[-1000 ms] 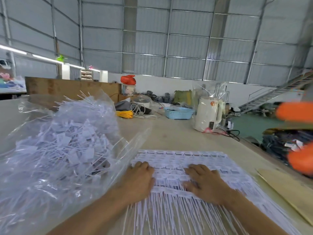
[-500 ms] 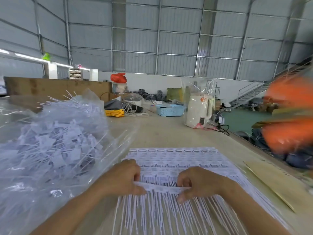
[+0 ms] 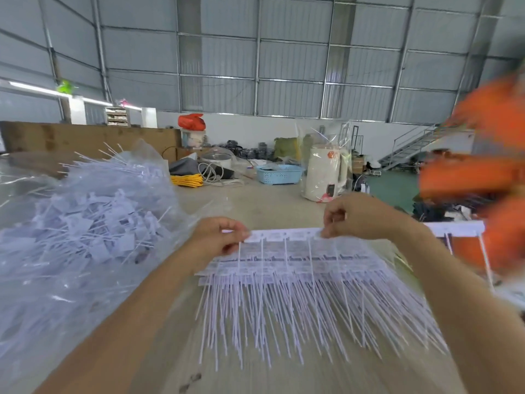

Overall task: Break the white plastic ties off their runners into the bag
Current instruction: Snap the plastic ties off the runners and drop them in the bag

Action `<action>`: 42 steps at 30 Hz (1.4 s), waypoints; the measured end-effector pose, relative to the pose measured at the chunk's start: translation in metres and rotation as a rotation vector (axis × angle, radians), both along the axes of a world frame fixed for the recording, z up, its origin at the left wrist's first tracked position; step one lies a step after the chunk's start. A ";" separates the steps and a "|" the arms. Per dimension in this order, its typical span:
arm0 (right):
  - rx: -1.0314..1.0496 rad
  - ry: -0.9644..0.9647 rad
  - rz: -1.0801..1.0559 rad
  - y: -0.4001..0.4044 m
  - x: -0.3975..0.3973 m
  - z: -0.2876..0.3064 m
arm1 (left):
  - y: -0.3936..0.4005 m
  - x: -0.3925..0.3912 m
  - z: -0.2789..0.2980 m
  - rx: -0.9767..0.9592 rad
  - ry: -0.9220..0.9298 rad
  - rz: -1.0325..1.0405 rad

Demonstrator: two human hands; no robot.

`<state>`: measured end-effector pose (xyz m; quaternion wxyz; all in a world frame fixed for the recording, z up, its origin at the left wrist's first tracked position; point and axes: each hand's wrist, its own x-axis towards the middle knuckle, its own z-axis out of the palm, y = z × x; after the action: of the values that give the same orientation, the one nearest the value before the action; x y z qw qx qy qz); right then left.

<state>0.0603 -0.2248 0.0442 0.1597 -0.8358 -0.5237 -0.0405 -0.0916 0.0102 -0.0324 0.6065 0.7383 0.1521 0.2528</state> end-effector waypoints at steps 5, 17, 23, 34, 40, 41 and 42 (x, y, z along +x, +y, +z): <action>-0.292 -0.042 -0.118 0.032 0.017 -0.059 | -0.009 0.022 -0.039 0.035 -0.044 0.178; 0.294 0.341 0.188 0.103 -0.032 -0.101 | -0.019 0.019 -0.047 0.007 -0.184 0.208; 0.407 0.337 0.191 0.106 -0.034 -0.104 | -0.027 0.020 -0.041 0.031 -0.151 0.175; 0.282 0.390 0.177 0.115 -0.031 -0.097 | -0.025 0.027 -0.044 0.183 -0.135 0.252; 0.295 0.359 0.157 0.117 -0.020 -0.086 | -0.022 0.040 -0.033 0.181 -0.096 0.255; 0.302 0.360 0.158 0.118 -0.019 -0.085 | -0.021 0.042 -0.032 0.169 -0.101 0.267; 0.311 0.346 0.154 0.119 -0.018 -0.083 | -0.020 0.044 -0.031 0.157 -0.101 0.288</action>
<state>0.0422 -0.1059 -0.0393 0.3765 -0.7531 -0.5383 0.0356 -0.0479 -0.0100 -0.0633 0.5113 0.7403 0.2055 0.3851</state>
